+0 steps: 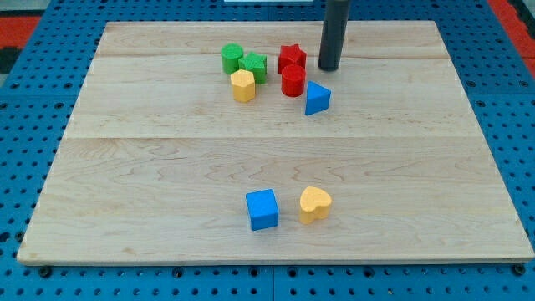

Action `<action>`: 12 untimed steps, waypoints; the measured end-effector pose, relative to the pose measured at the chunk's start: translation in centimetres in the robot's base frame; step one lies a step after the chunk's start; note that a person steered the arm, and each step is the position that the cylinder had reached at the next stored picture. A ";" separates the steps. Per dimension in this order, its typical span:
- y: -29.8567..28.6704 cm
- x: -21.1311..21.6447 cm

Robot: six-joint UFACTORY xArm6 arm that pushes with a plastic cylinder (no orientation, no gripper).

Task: Place the red blocks and green blocks close to each other

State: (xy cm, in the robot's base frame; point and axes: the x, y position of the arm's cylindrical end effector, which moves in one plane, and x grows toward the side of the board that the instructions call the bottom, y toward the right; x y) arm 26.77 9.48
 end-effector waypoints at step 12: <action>-13.3 2.6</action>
State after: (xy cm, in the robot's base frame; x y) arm 29.38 -3.81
